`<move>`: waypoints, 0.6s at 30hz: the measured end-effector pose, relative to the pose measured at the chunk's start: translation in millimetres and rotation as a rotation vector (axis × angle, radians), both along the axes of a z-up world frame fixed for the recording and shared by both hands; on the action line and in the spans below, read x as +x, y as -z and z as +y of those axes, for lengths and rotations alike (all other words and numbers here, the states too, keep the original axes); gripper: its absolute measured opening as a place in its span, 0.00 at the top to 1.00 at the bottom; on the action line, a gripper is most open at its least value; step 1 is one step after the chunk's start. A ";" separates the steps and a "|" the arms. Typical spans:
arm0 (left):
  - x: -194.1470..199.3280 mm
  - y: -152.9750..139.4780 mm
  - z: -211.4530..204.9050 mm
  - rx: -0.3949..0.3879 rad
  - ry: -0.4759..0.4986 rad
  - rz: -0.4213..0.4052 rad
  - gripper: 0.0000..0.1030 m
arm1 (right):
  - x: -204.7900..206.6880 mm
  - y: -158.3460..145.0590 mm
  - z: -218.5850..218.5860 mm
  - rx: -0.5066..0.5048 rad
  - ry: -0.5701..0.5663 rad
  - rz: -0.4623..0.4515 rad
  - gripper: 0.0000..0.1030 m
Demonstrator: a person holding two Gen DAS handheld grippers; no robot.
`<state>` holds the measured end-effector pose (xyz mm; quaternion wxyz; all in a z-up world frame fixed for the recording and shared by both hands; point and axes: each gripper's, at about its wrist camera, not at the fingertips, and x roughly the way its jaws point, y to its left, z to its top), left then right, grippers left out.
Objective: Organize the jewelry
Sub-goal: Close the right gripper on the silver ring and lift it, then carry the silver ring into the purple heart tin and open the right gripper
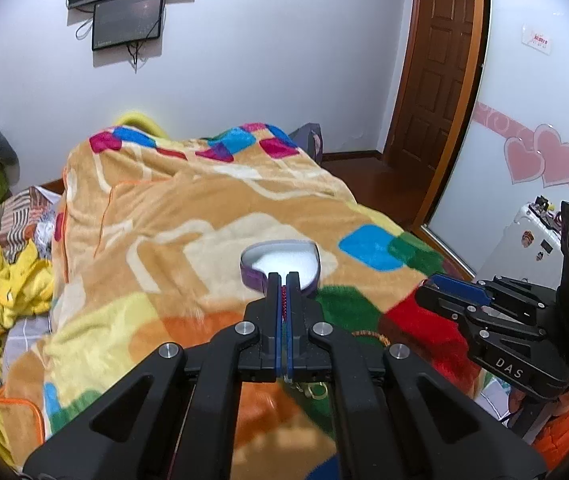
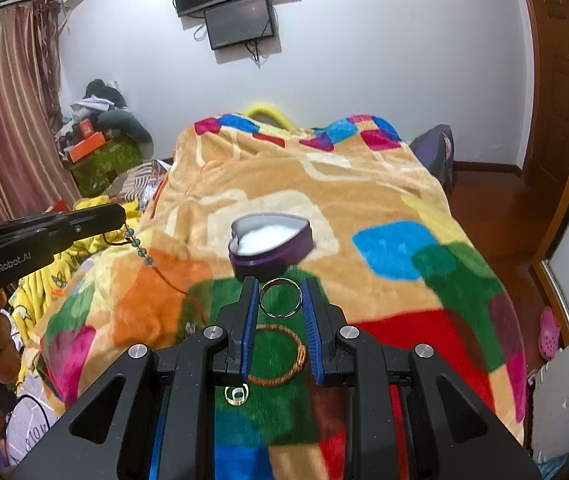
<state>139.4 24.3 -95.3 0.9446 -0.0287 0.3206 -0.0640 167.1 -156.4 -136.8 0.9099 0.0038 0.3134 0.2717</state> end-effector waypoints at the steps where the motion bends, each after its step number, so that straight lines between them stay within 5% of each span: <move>1: 2.1 -2.0 0.4 0.000 0.000 -0.005 1.00 | 1.9 -2.2 0.6 0.004 -0.001 -0.005 0.81; 18: 51.3 -35.8 5.8 0.027 0.030 -0.104 1.00 | 42.7 -10.2 21.6 0.004 -0.029 -0.043 0.81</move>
